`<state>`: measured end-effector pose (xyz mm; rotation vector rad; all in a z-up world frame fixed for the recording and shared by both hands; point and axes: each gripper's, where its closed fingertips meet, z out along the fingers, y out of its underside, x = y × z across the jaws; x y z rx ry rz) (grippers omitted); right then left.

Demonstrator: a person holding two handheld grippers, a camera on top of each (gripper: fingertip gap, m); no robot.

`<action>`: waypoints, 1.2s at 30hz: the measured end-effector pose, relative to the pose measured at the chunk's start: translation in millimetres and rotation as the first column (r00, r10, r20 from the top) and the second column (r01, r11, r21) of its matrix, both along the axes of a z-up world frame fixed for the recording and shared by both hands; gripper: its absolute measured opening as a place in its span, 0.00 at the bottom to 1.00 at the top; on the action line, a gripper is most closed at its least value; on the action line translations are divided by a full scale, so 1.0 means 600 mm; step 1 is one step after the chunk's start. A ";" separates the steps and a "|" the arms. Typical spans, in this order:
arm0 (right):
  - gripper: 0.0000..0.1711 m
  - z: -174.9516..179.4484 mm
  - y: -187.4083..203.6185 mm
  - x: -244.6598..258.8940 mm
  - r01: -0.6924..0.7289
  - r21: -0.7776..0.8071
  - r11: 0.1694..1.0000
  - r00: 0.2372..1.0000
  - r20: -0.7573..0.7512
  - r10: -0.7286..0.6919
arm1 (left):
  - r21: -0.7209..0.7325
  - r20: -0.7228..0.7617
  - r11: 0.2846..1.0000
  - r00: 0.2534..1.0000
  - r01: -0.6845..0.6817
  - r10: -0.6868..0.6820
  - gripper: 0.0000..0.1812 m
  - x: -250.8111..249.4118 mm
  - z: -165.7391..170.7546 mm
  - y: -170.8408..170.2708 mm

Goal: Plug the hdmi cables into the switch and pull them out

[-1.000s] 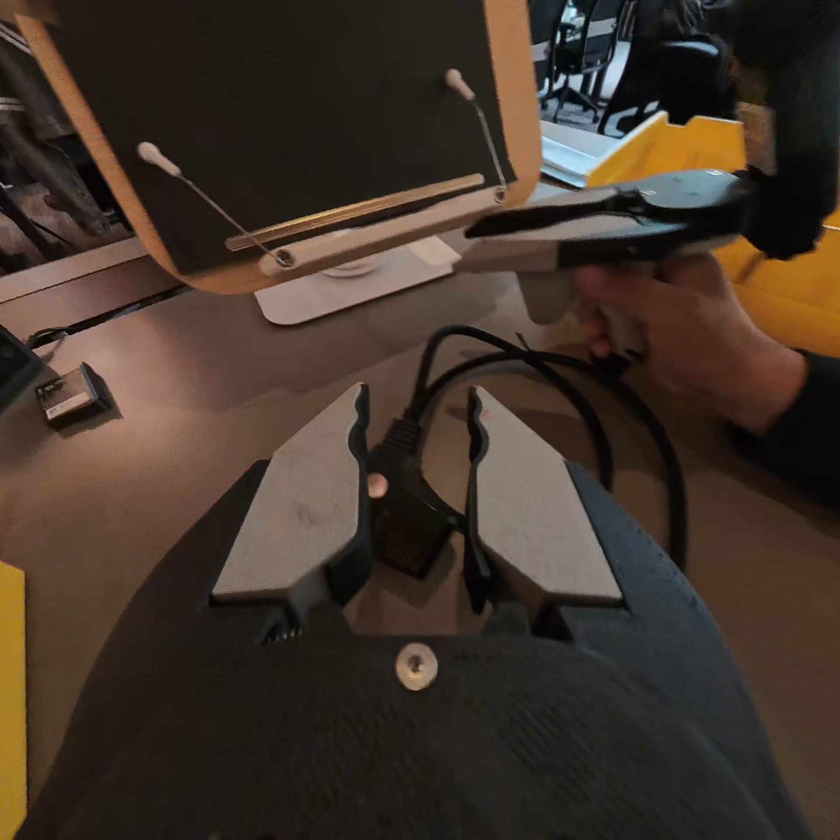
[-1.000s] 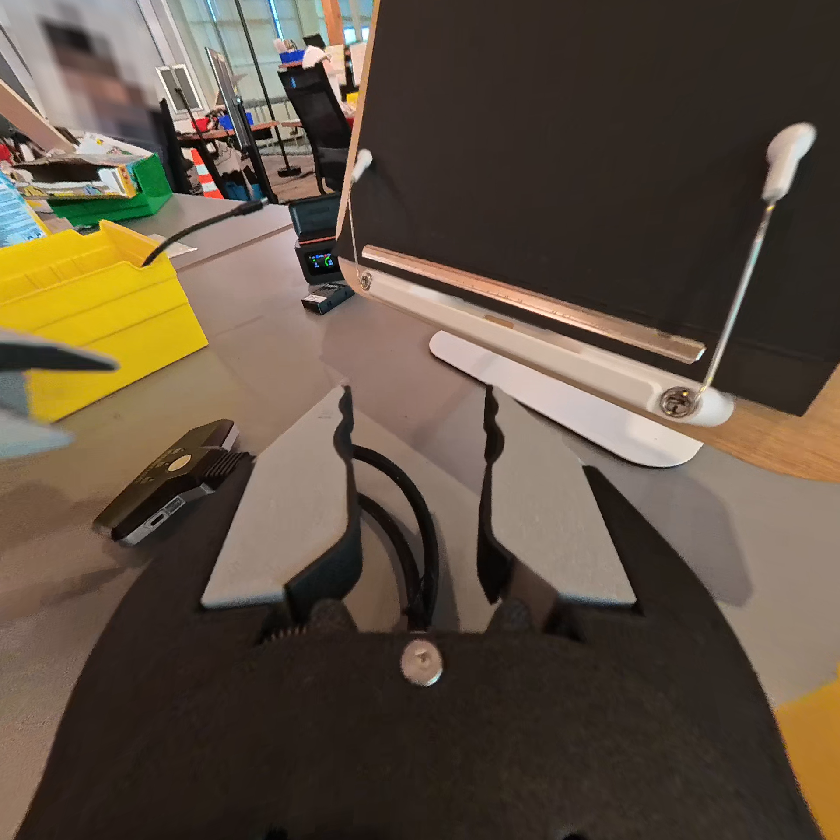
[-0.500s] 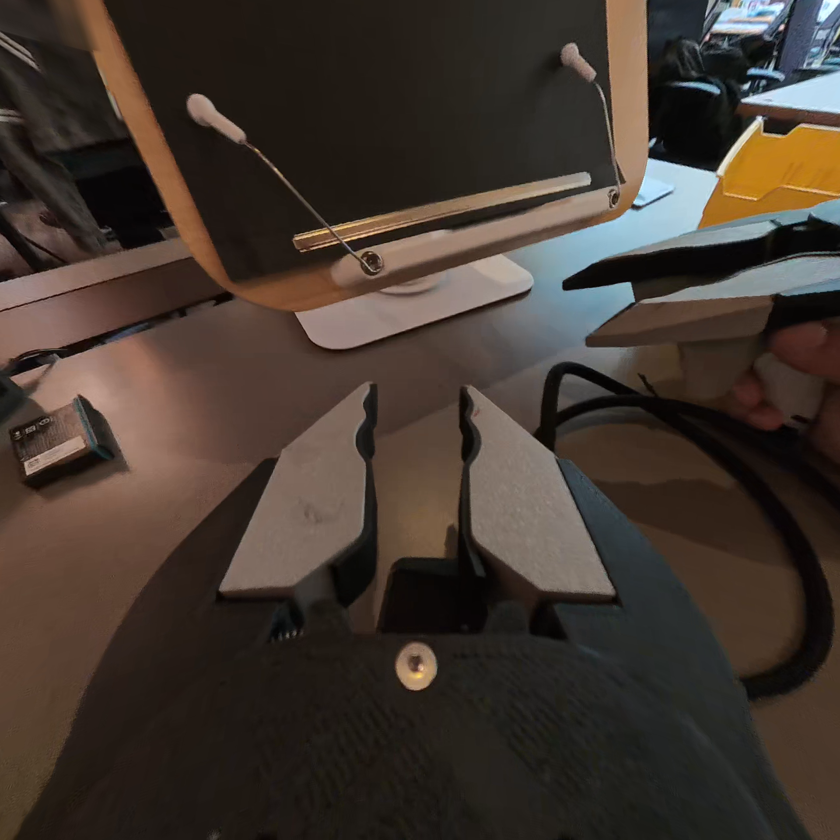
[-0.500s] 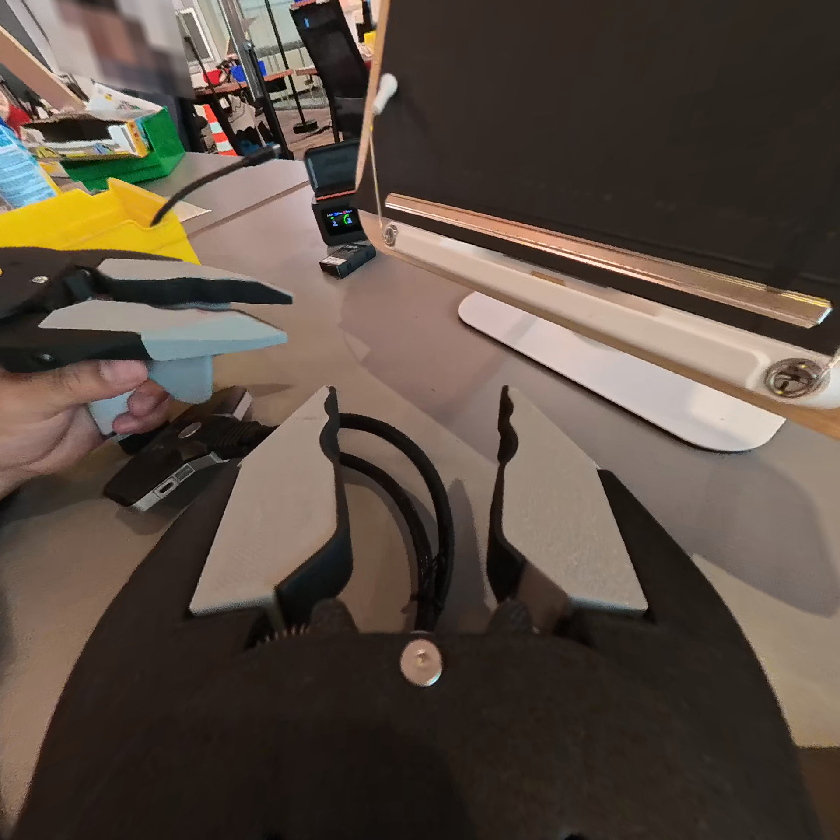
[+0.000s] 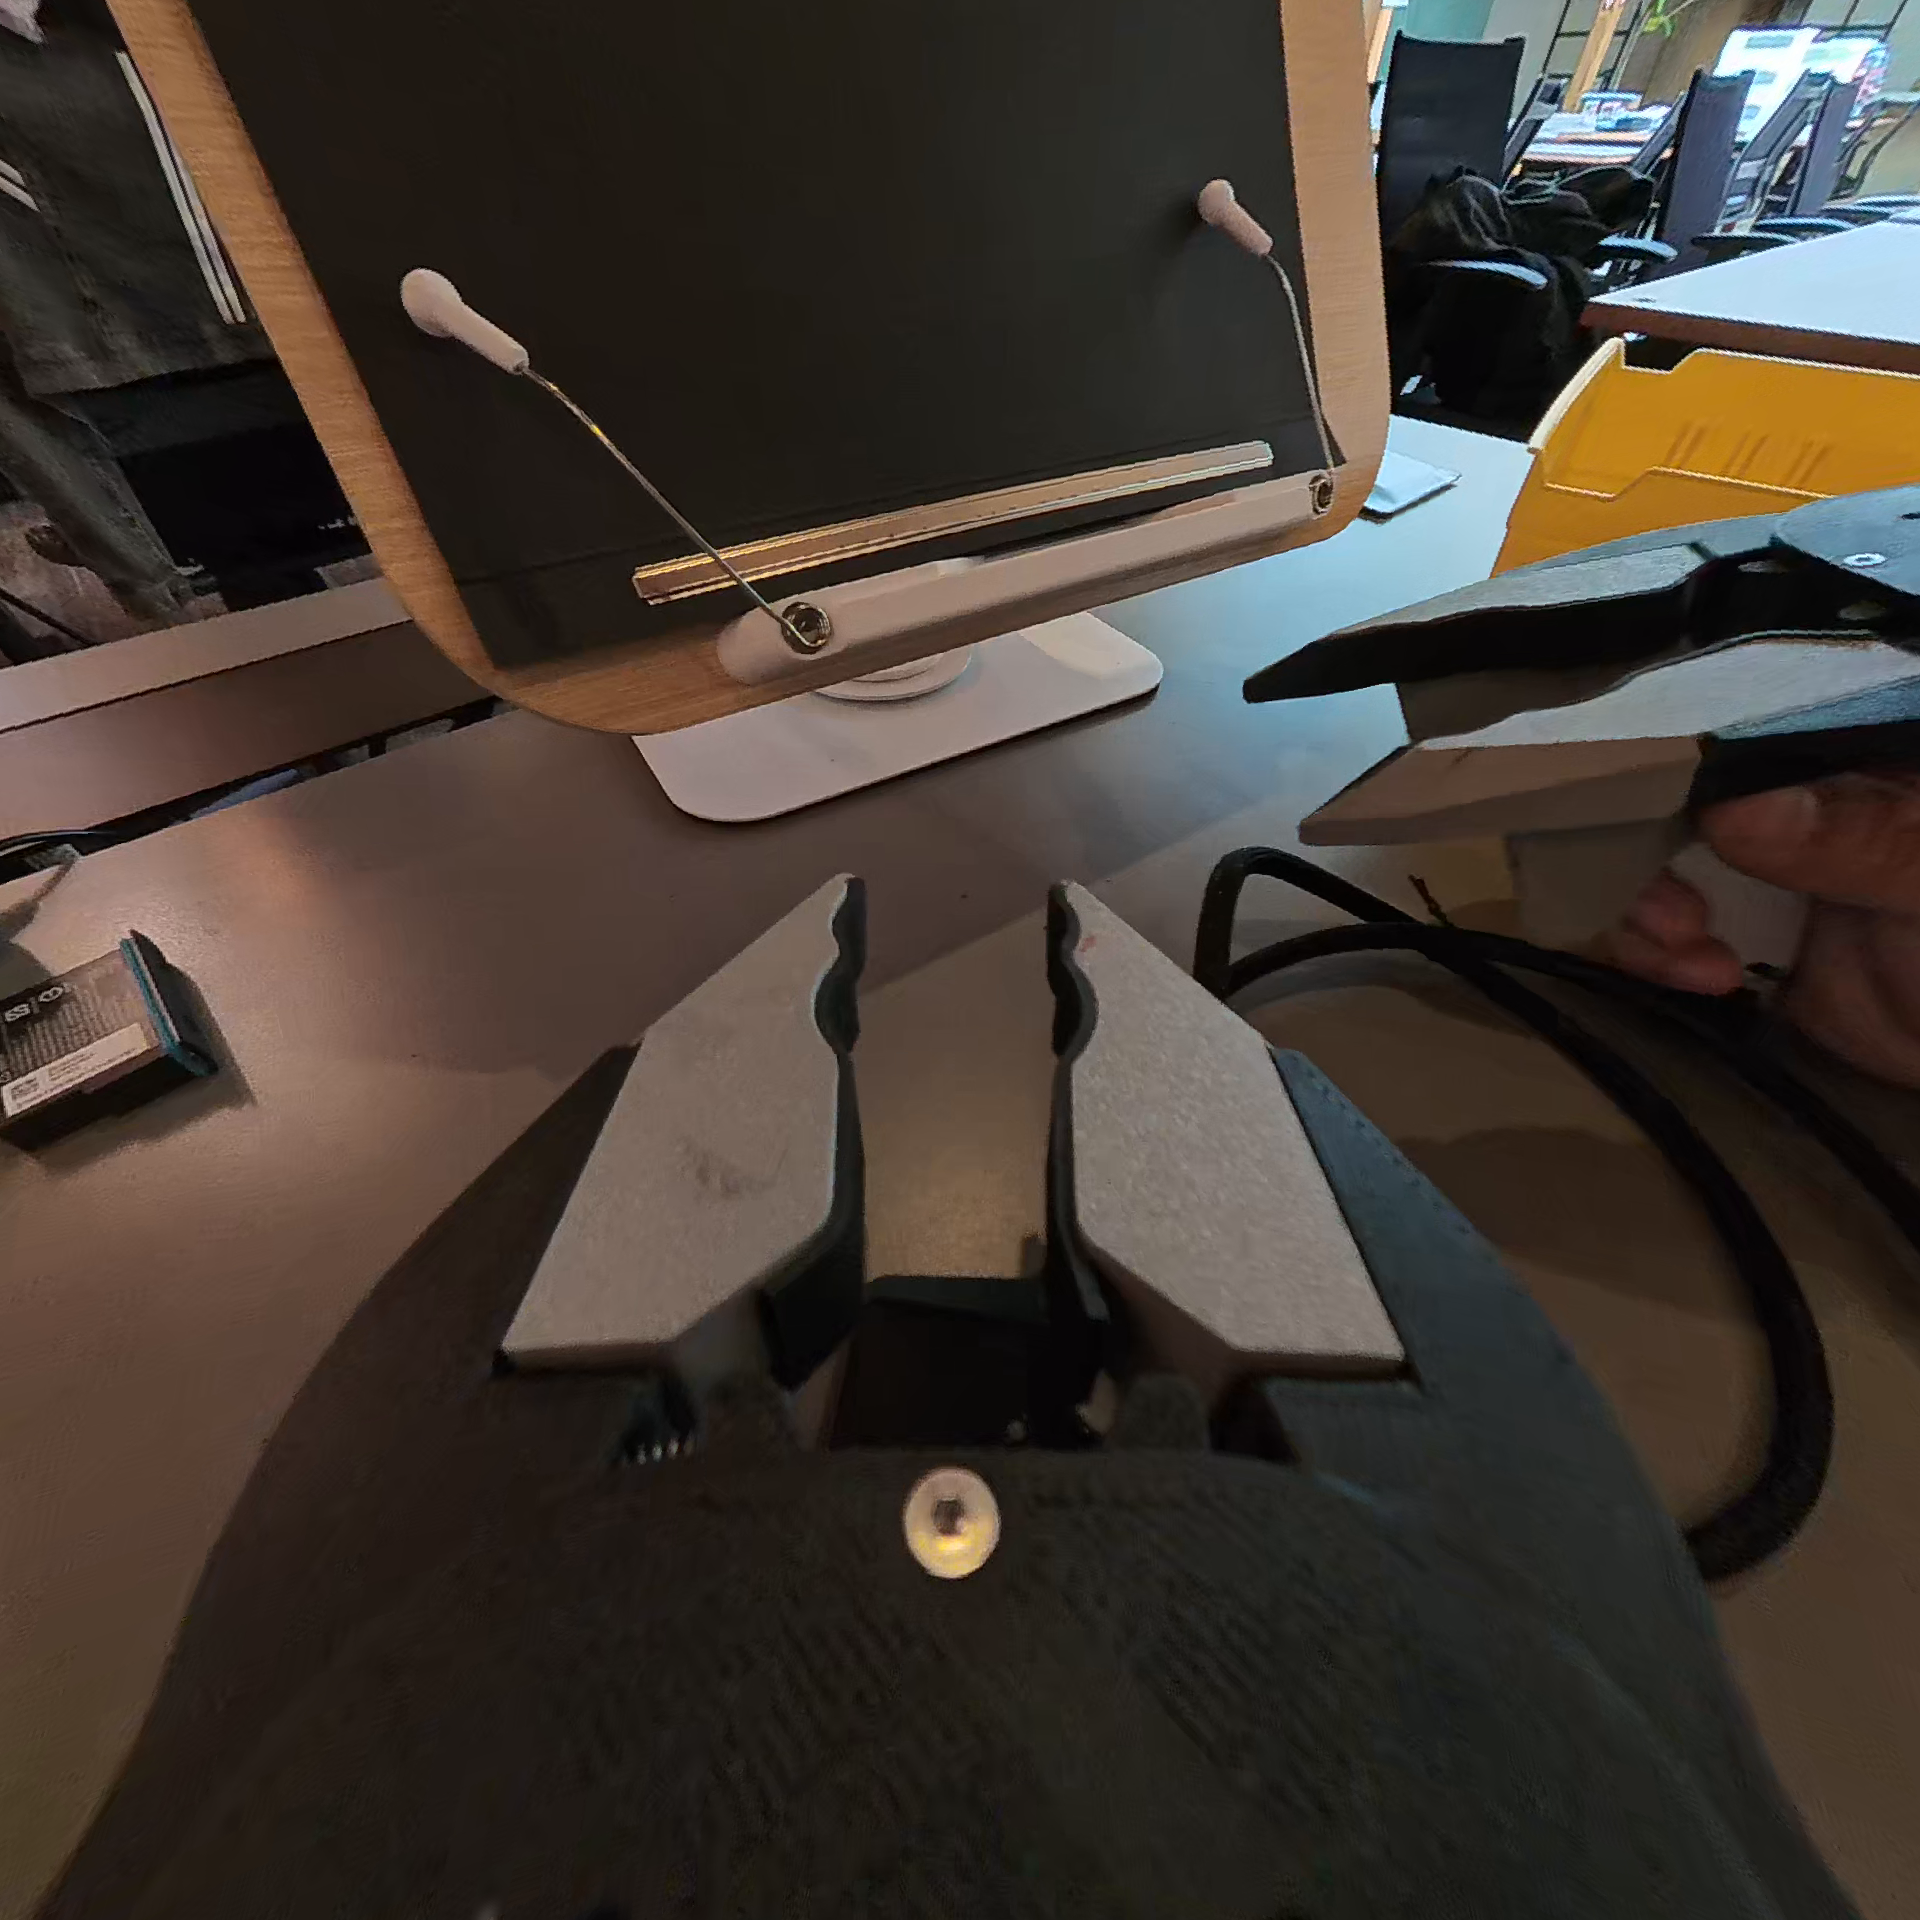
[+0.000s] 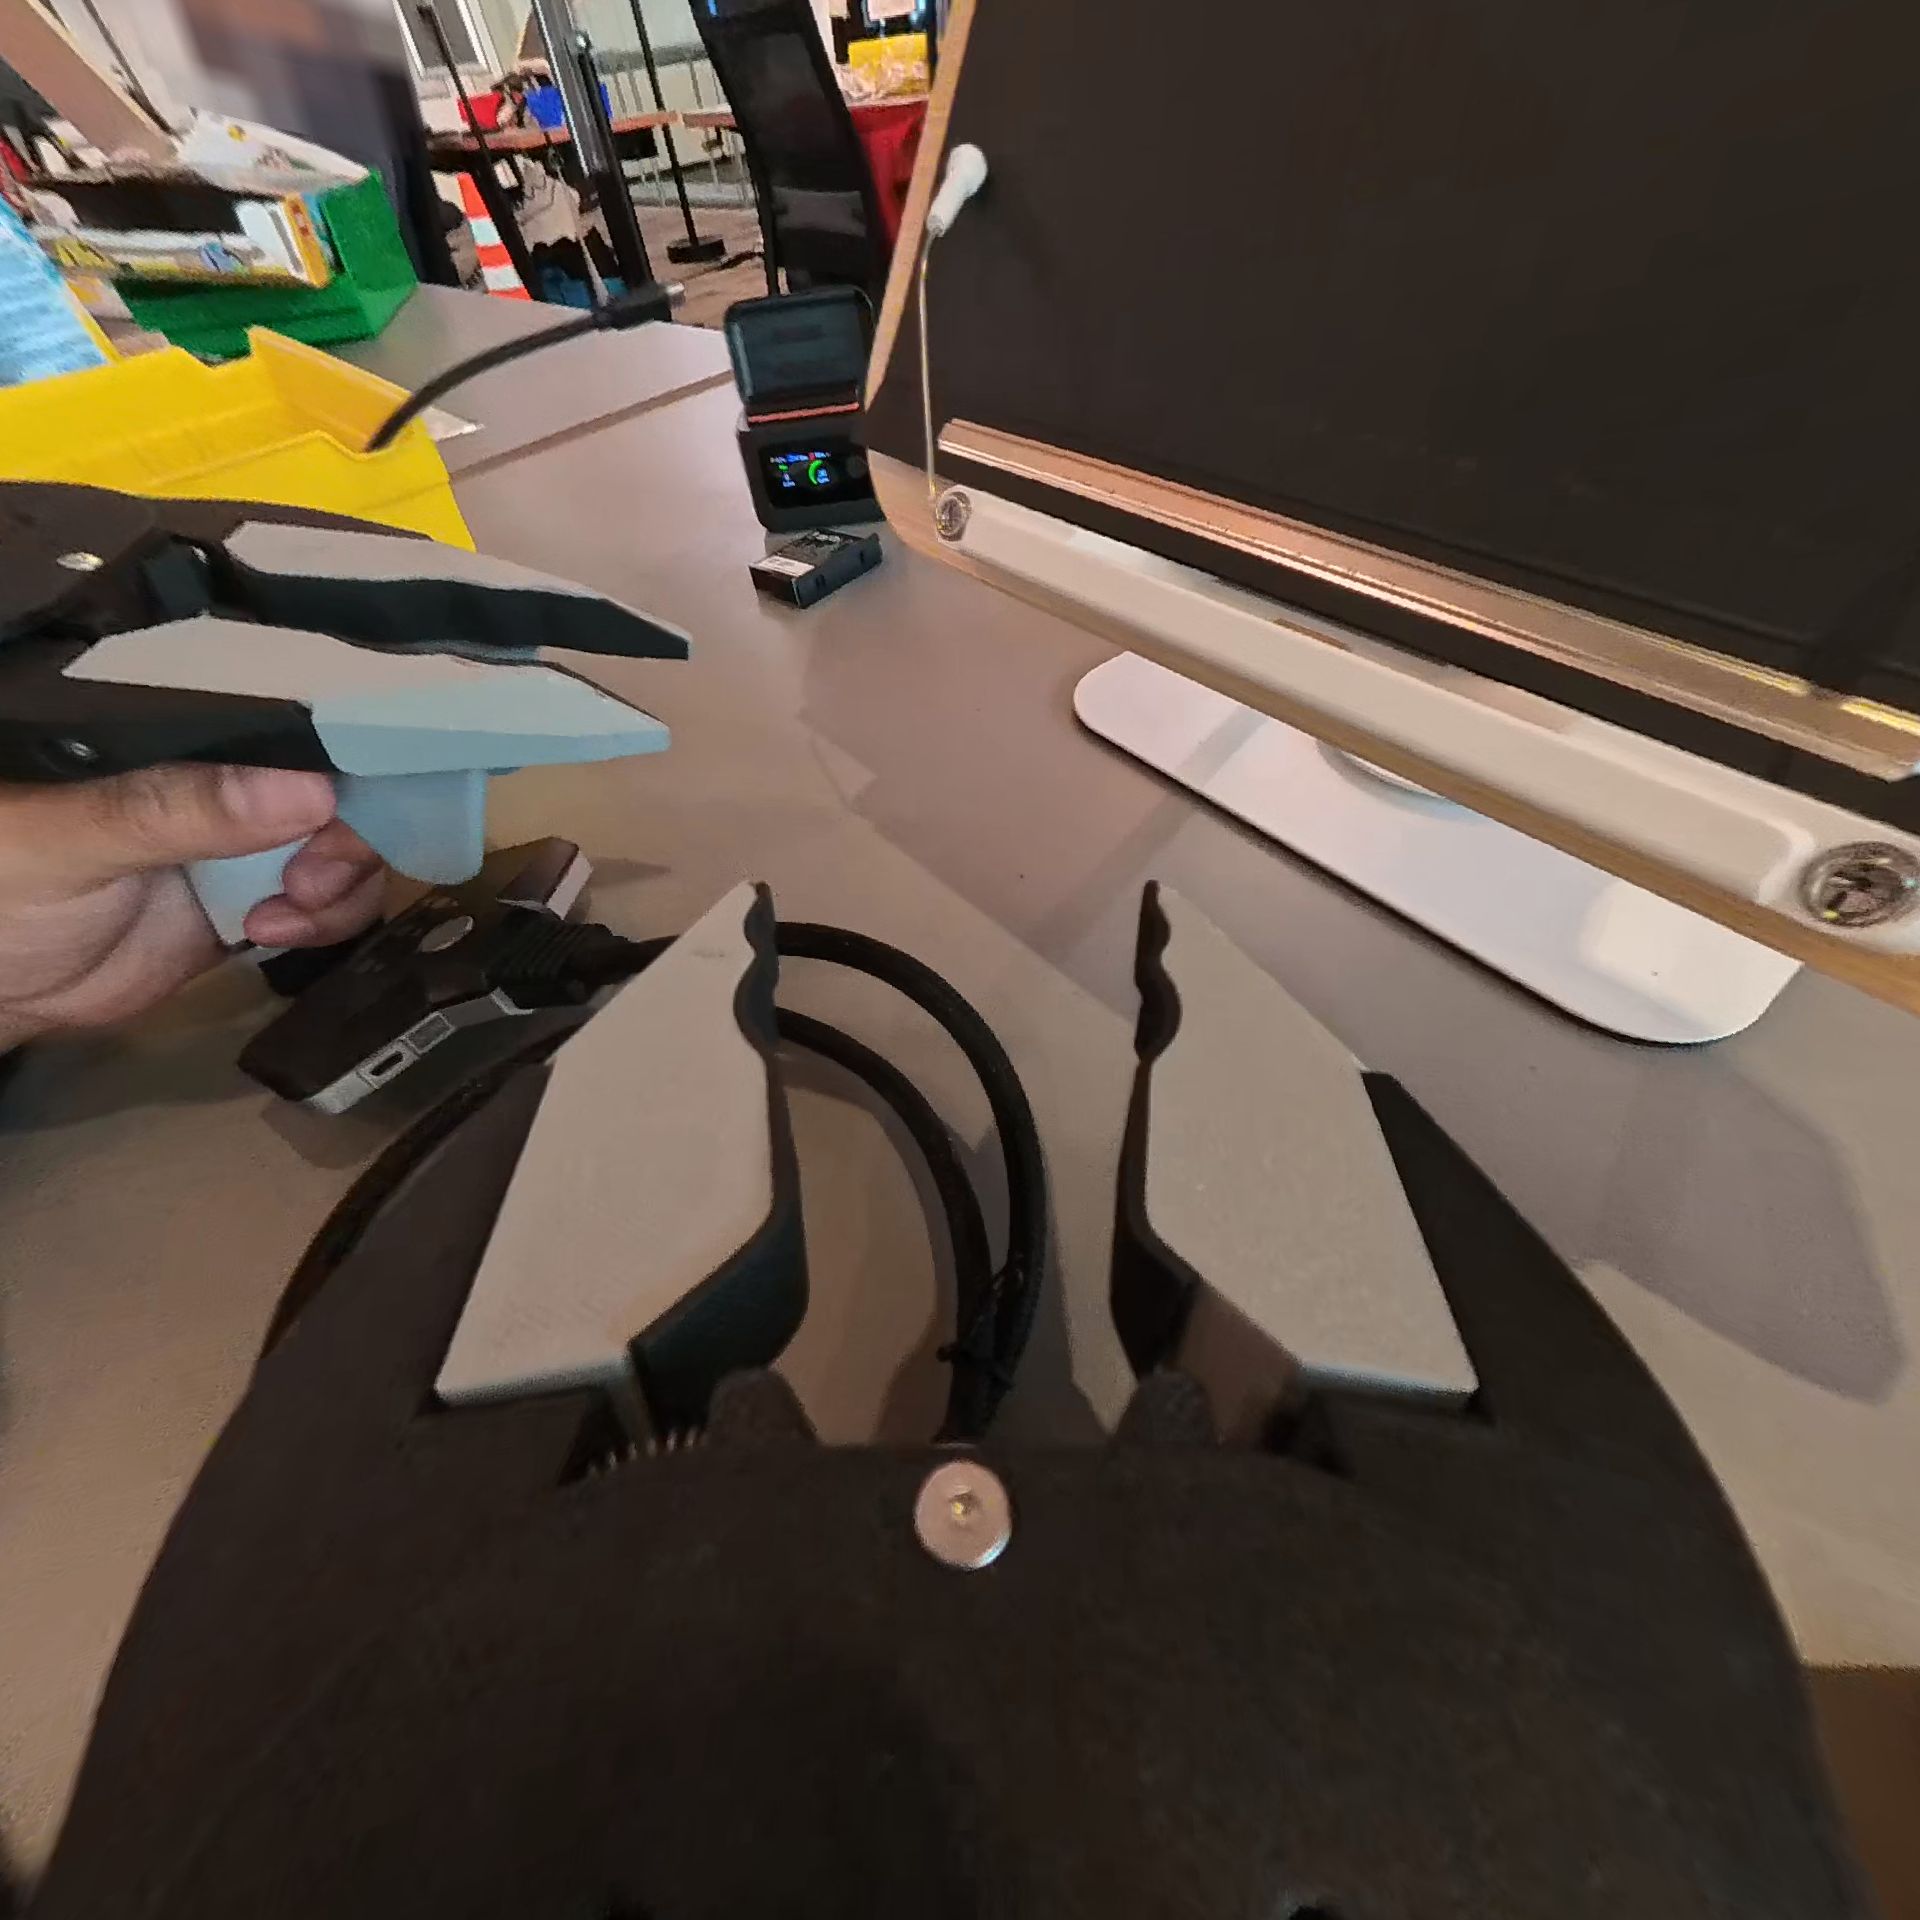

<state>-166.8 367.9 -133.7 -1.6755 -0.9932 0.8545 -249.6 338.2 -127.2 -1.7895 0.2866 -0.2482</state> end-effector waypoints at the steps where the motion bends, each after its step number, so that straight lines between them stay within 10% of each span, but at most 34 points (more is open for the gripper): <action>1: 0.39 -0.001 0.002 0.001 0.008 0.016 1.000 1.000 0.012 -0.008 | 0.006 -0.002 1.000 1.000 -0.003 0.003 0.18 -0.001 0.001 -0.001; 36: 0.46 0.044 -0.021 0.004 0.009 0.102 0.995 0.998 -0.064 -0.002 | -0.054 -0.145 0.998 0.988 0.043 -0.051 0.19 0.046 -0.022 -0.031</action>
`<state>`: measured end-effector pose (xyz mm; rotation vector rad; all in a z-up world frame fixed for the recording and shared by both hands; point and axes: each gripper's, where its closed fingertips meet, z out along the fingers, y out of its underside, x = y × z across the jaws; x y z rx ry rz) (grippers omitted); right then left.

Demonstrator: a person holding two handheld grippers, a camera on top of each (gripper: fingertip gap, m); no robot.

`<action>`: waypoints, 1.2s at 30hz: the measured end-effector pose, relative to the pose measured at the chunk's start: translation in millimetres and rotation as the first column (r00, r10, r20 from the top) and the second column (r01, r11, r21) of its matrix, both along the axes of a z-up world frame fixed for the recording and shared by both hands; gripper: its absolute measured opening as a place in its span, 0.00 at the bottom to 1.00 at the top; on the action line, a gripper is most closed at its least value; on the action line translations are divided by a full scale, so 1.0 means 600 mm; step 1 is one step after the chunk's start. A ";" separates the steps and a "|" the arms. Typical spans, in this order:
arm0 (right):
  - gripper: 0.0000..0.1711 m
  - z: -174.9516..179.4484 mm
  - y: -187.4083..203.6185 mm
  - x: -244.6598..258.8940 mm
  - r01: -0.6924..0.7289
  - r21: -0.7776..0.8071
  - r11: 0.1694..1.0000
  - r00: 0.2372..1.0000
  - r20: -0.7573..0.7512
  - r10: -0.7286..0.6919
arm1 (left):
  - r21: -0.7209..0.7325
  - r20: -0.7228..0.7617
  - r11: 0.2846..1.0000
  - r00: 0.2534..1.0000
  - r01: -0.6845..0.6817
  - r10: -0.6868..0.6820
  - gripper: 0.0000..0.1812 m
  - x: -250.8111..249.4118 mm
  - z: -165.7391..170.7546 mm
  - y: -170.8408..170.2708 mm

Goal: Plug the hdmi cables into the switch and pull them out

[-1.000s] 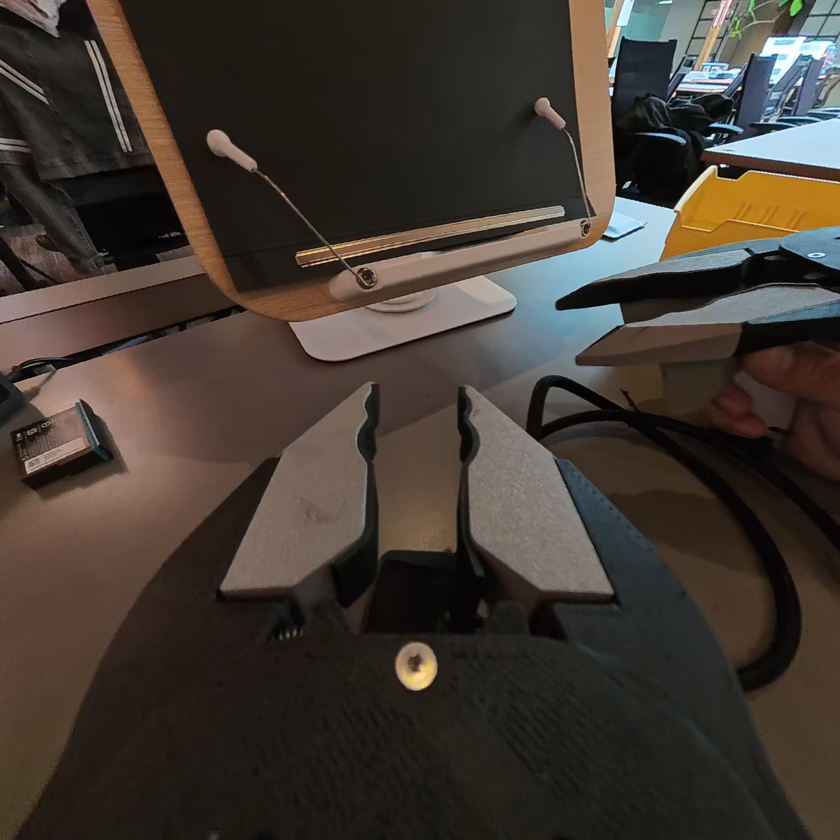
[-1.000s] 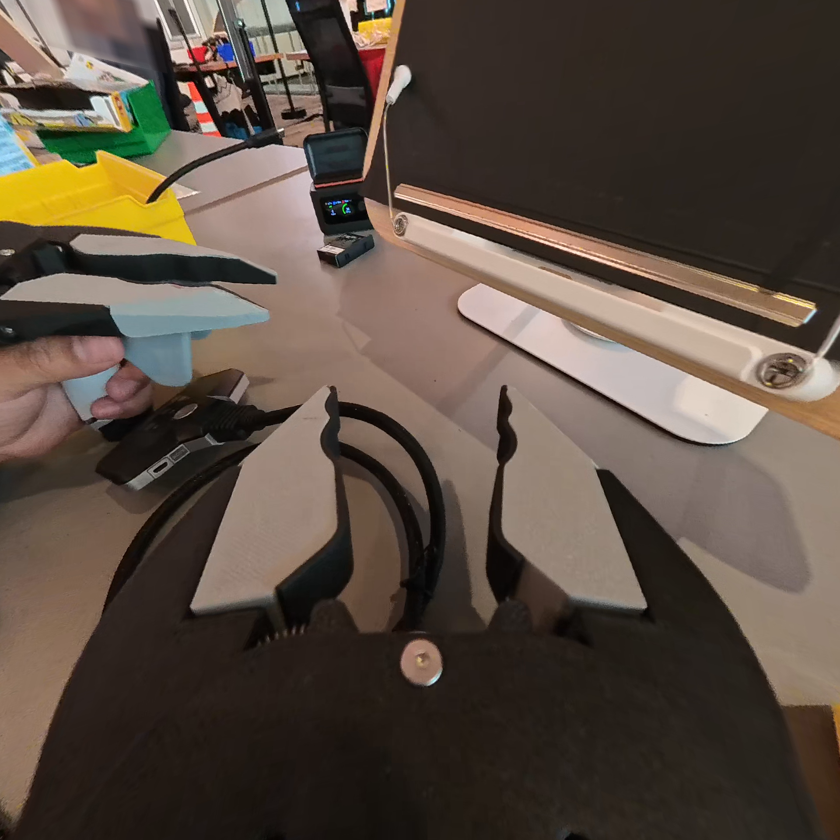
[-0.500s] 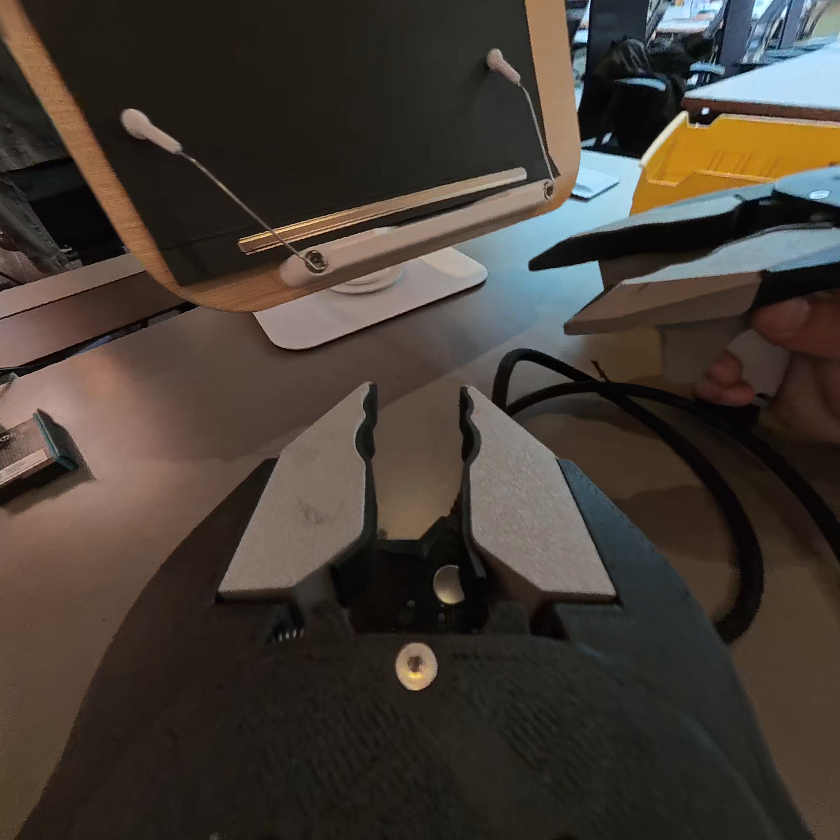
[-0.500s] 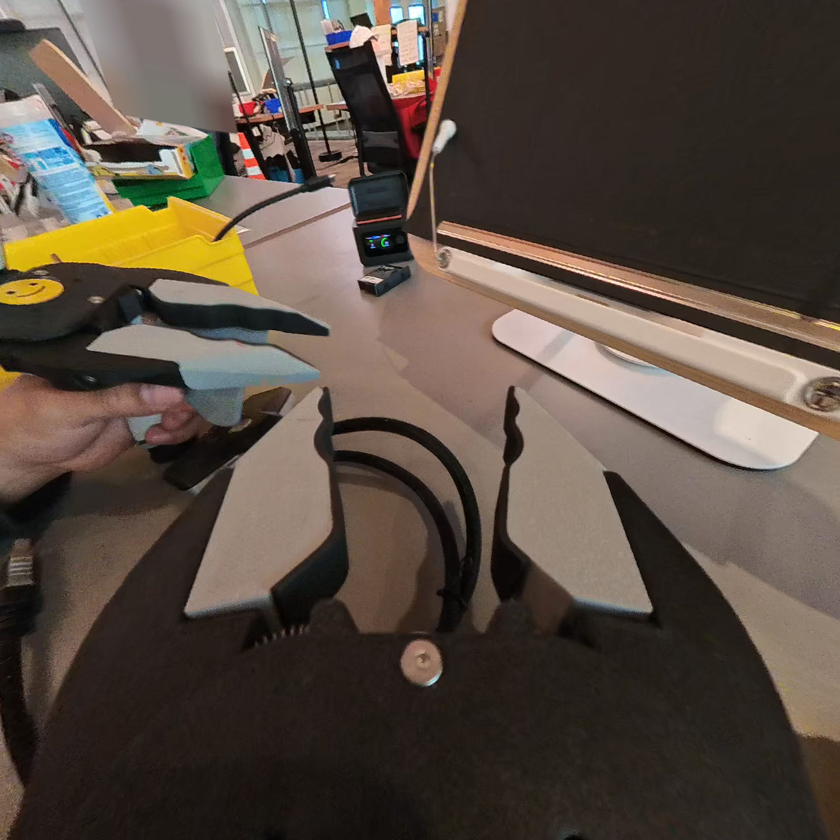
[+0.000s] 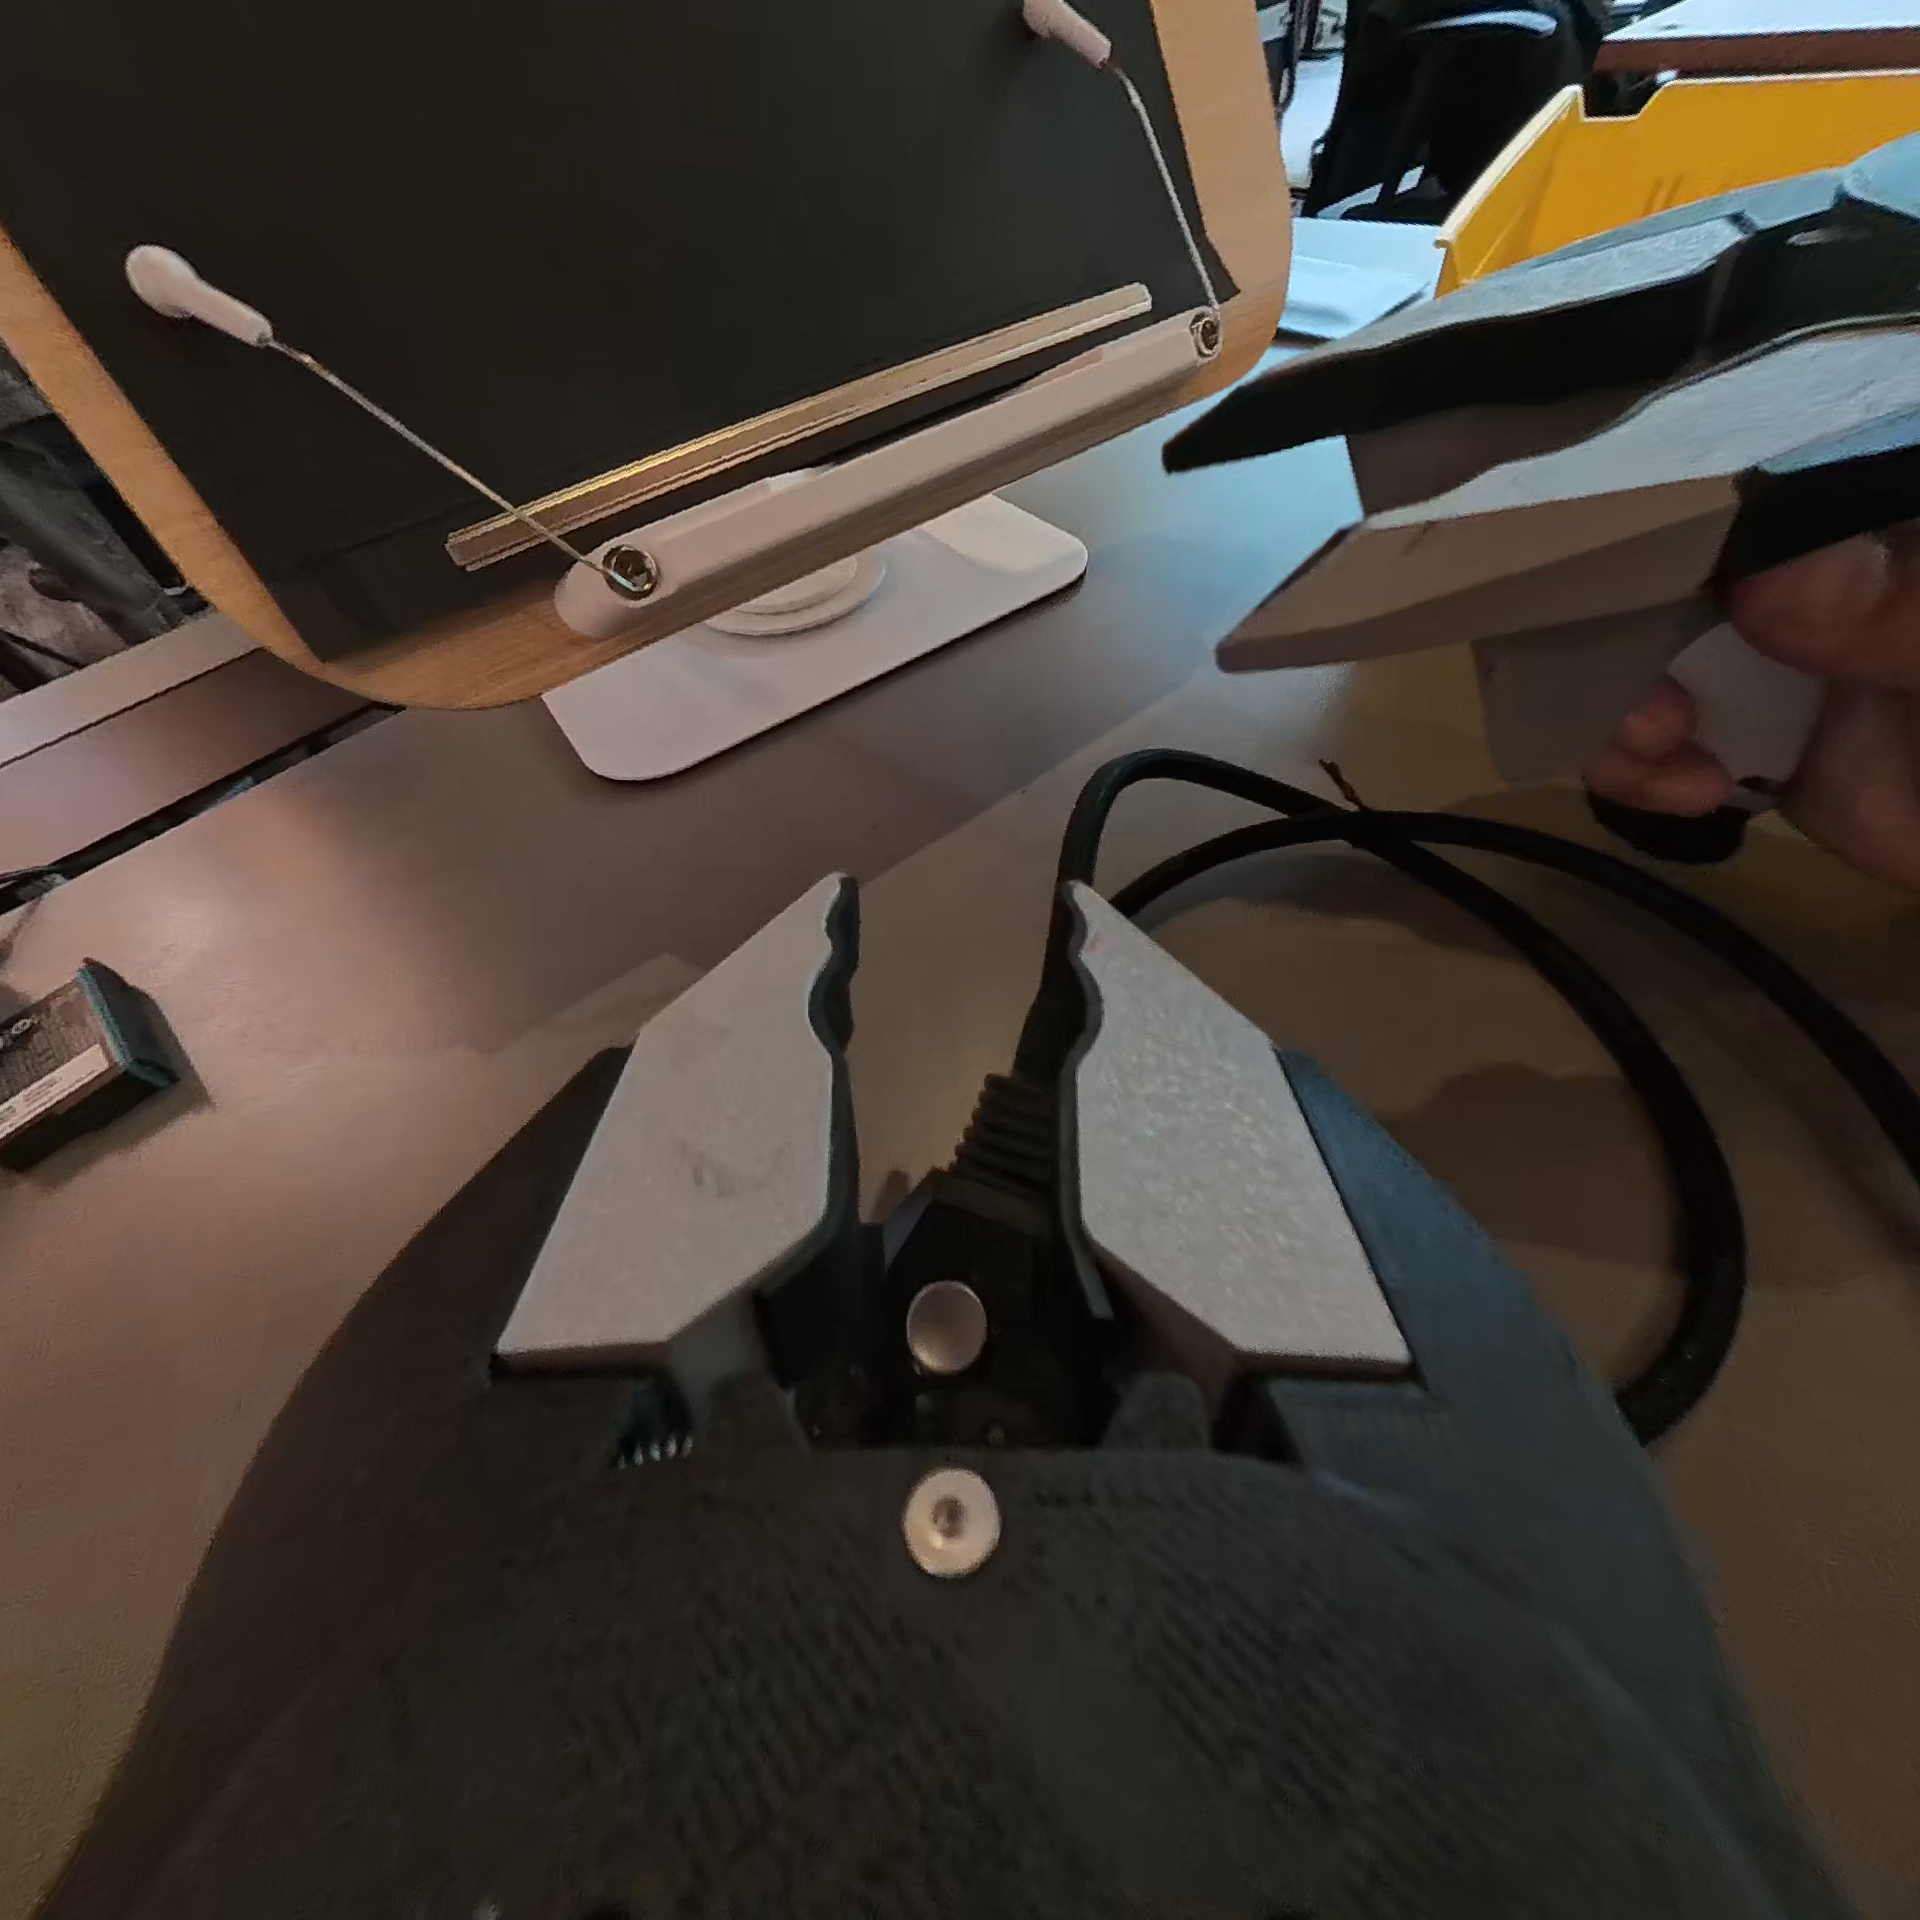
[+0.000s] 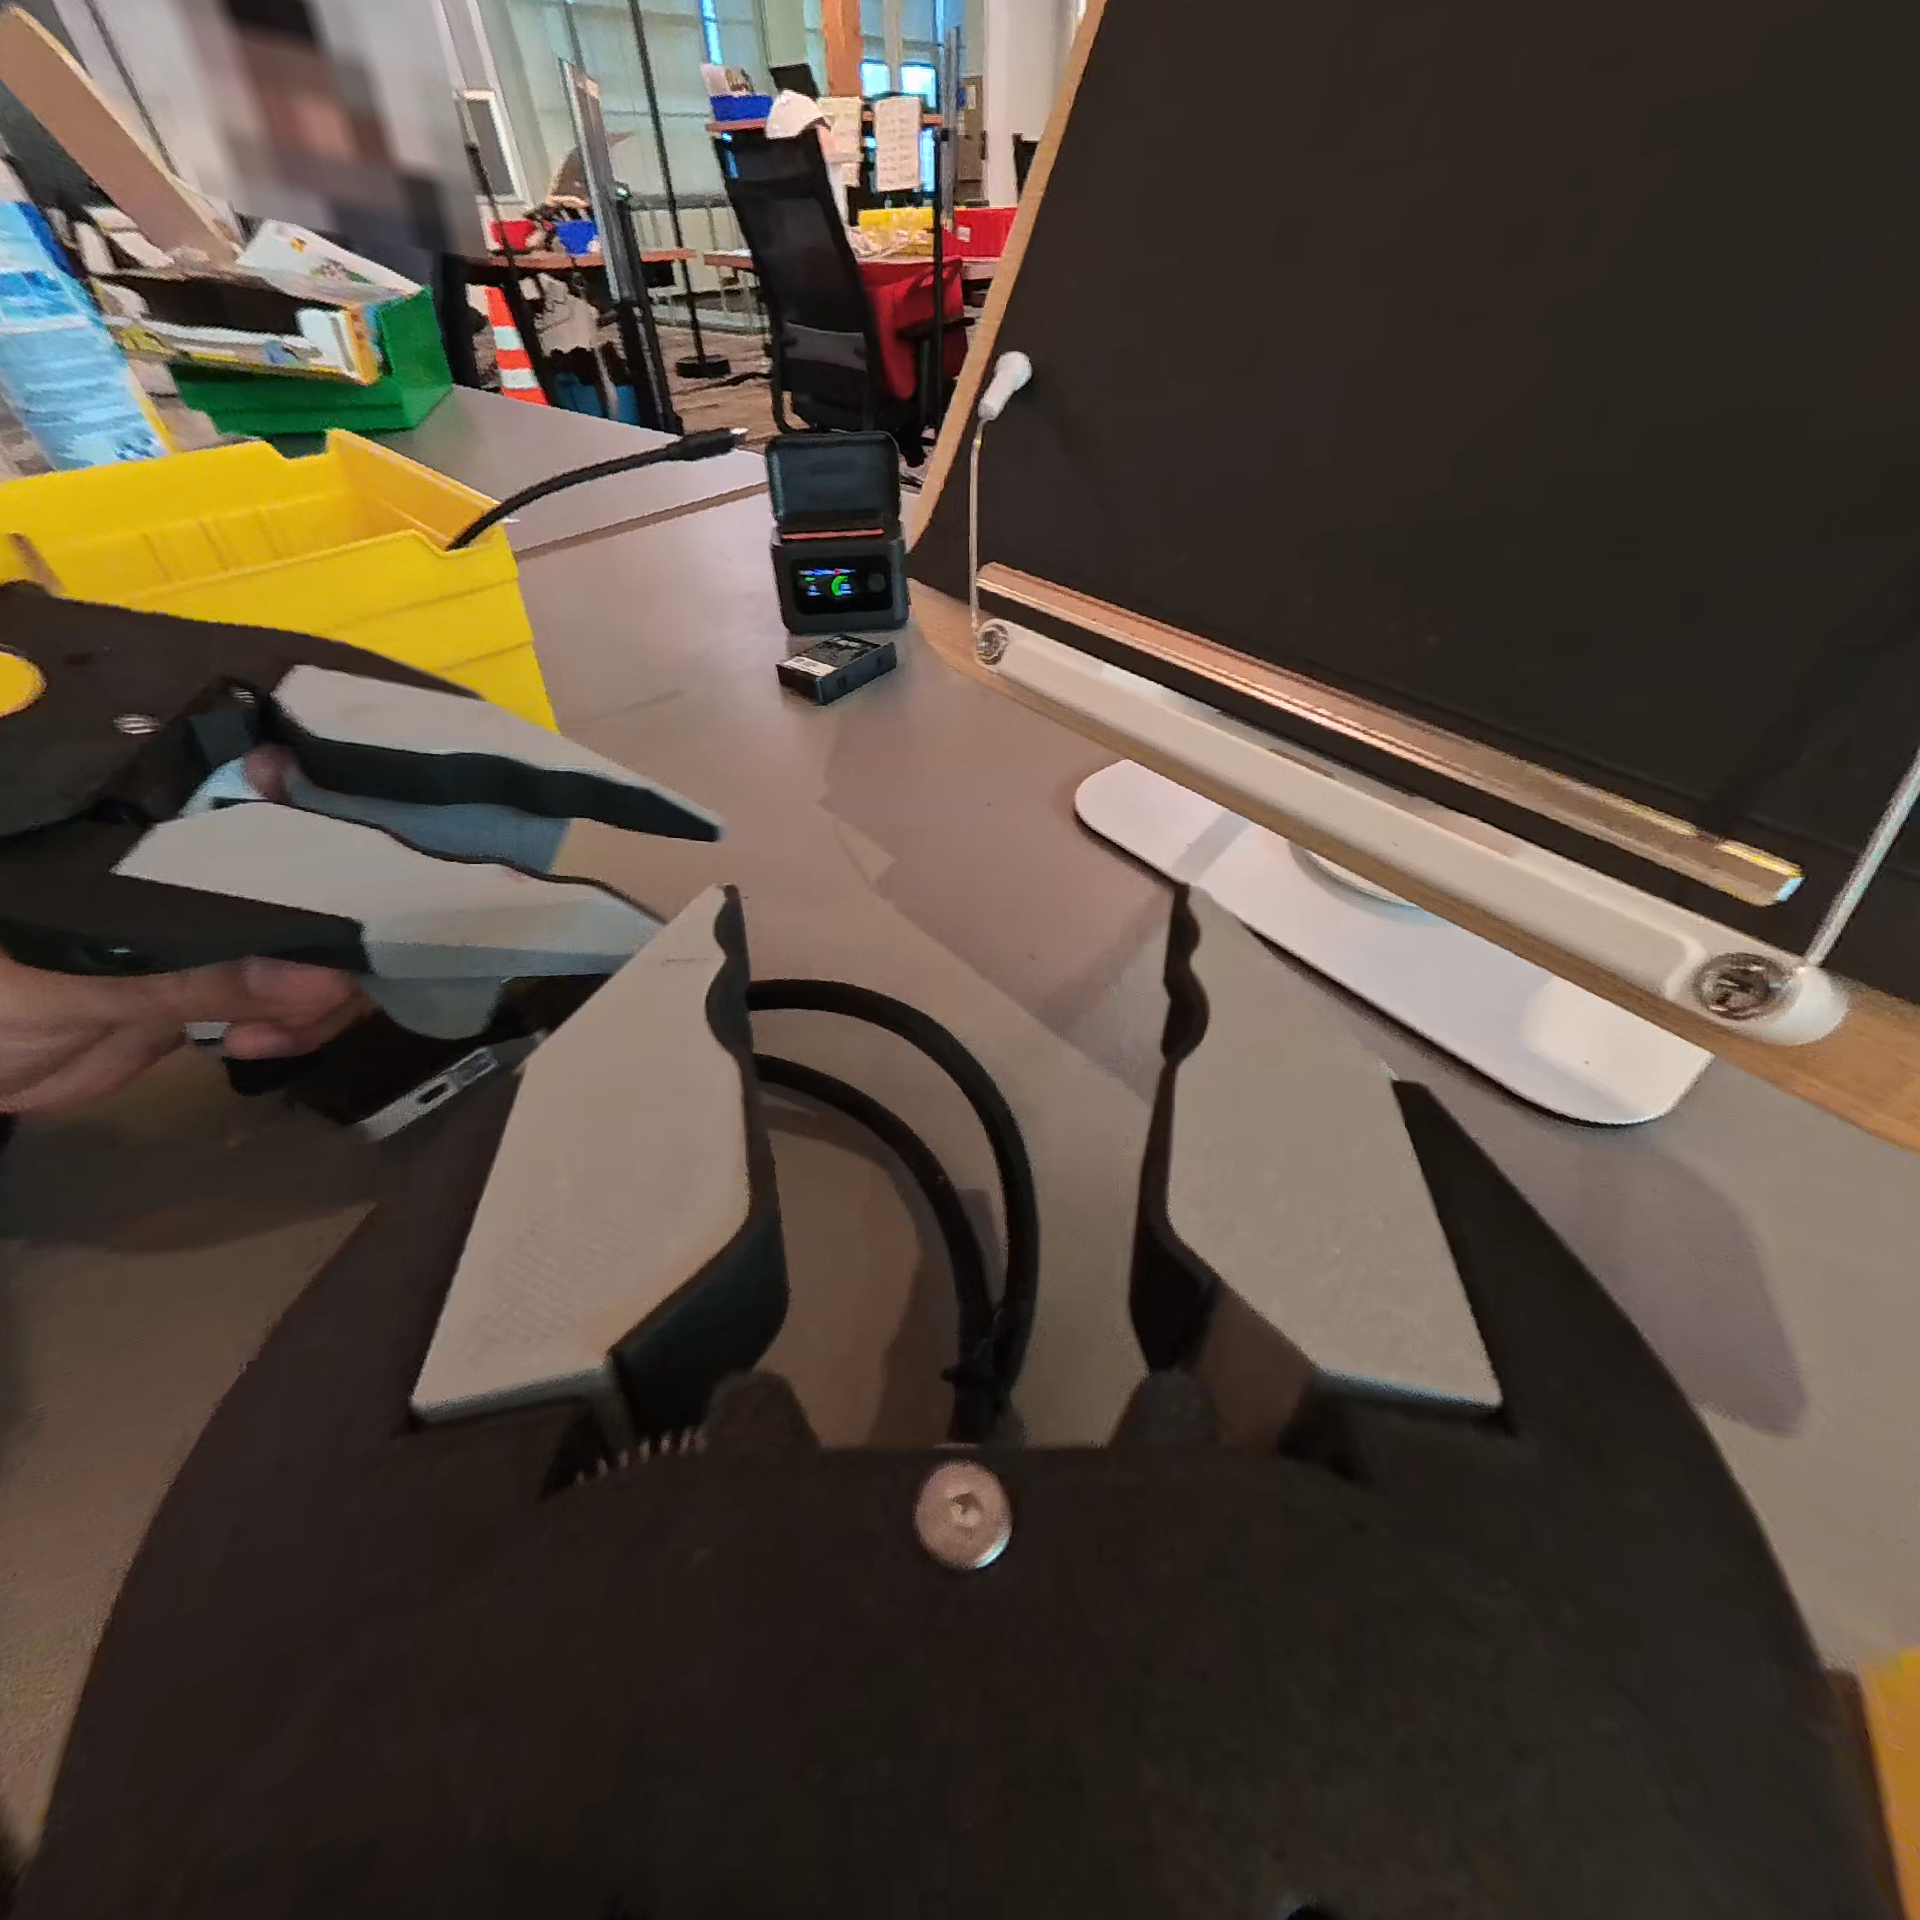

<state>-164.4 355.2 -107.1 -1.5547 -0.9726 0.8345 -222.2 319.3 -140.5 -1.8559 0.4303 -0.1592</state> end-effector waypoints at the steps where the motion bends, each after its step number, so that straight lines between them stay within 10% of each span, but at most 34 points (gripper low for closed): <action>1: 0.46 0.001 0.005 0.003 0.017 0.013 1.000 1.000 0.006 -0.017 | -0.012 0.001 1.000 1.000 -0.019 0.019 0.20 -0.003 -0.001 -0.007; 8: 0.45 0.008 0.020 0.014 0.048 0.020 0.999 0.999 -0.012 -0.048 | -0.117 -0.135 0.979 0.979 -0.170 0.154 0.26 -0.015 -0.002 -0.161; 13: 0.45 0.008 0.017 0.009 0.032 0.010 0.999 0.999 -0.011 -0.031 | -0.088 -0.232 0.988 0.967 -0.126 0.103 0.29 -0.036 0.113 -0.284; 17: 0.45 0.005 0.022 0.007 0.040 0.034 0.999 0.999 0.010 -0.041 | 0.099 -0.590 0.903 0.706 -0.418 0.391 0.35 -0.276 0.224 -0.313; 22: 0.44 0.002 0.029 0.010 0.043 0.004 0.999 0.999 0.002 -0.043 | -0.300 -0.655 0.767 0.707 -0.567 0.267 0.38 -0.457 0.110 -0.355; 30: 0.43 -0.003 0.034 0.012 0.039 -0.027 0.999 0.999 0.000 -0.039 | -0.263 -0.797 0.782 0.584 -0.566 0.154 0.29 -0.511 0.025 -0.338; 36: 0.41 -0.005 0.038 0.014 0.037 -0.049 0.998 0.999 -0.008 -0.037 | -0.169 -0.842 0.794 0.504 -0.585 0.192 0.04 -0.535 0.051 -0.354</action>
